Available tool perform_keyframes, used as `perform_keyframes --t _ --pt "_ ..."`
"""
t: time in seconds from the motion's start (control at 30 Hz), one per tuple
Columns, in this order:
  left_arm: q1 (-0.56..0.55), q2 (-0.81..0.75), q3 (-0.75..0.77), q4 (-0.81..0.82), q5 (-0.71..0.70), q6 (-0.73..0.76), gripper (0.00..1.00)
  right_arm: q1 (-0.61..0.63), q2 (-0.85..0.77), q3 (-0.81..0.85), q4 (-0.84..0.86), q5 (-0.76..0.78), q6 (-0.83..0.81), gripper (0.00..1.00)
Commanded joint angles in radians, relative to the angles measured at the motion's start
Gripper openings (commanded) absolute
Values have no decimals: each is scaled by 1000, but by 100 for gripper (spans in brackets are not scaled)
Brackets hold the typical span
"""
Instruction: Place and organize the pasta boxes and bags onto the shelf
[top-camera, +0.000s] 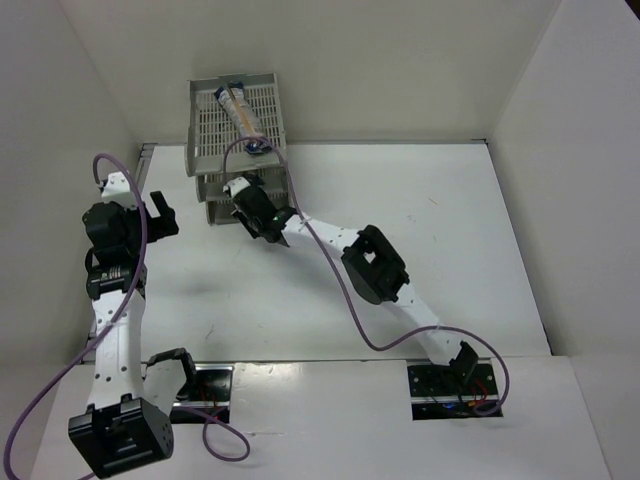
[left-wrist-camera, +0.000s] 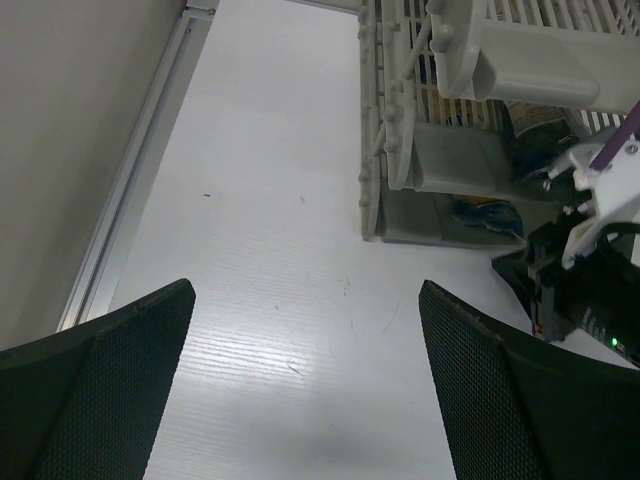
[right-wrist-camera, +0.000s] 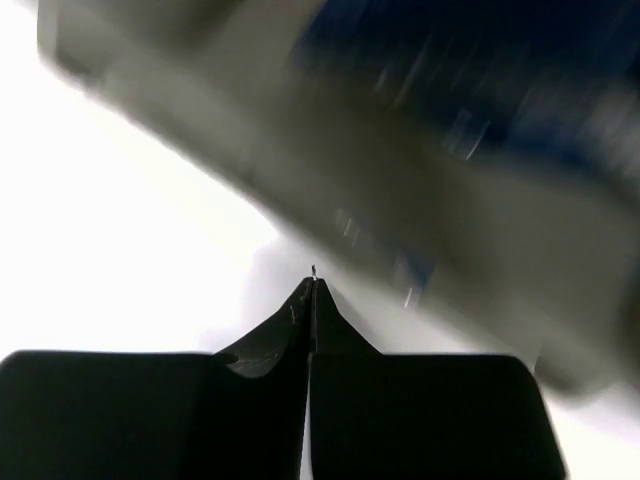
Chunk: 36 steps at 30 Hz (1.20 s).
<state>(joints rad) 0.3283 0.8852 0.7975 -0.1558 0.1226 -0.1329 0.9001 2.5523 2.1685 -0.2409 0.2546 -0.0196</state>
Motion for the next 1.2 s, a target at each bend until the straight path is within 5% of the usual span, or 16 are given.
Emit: perform_keyframes --t 0.0,0.1,0.13,0.17,0.23,0.37,0.5,0.57,0.7,0.83,1.0,1.17 --pt "-3 -31 8 36 11 -10 100 63 -182 -93 -38 -6 21 0" --pt "-3 -54 8 36 22 -30 100 95 -313 -201 -38 -20 -12 6" --pt "-3 -67 8 36 22 -30 100 120 -349 -234 -38 -38 -32 48" --pt "-3 -83 8 36 22 -40 100 131 -386 -268 -47 -116 -61 72" --pt "-15 -109 8 36 22 -51 100 163 -498 -373 -95 -225 -184 100" --pt "-38 -147 8 36 -46 -89 100 163 -680 -572 -406 -430 -434 100" --pt "-38 -202 8 3 -81 -114 100 70 -929 -843 -645 -136 -580 100" --pt "-38 -233 8 -11 -81 -129 100 -68 -1091 -939 -676 -62 -611 100" --pt "-28 -267 -4 -47 -81 -154 100 -615 -1263 -917 -709 -31 -660 100" --pt "-8 -276 -4 -68 -54 -188 100 -905 -1359 -877 -794 -138 -681 100" --pt "-8 -276 -26 -68 -5 -208 100 -1147 -1422 -938 -1038 -325 -785 100" --pt "-8 -296 -44 -77 6 -208 100 -1184 -1537 -1003 -1058 -328 -761 100"
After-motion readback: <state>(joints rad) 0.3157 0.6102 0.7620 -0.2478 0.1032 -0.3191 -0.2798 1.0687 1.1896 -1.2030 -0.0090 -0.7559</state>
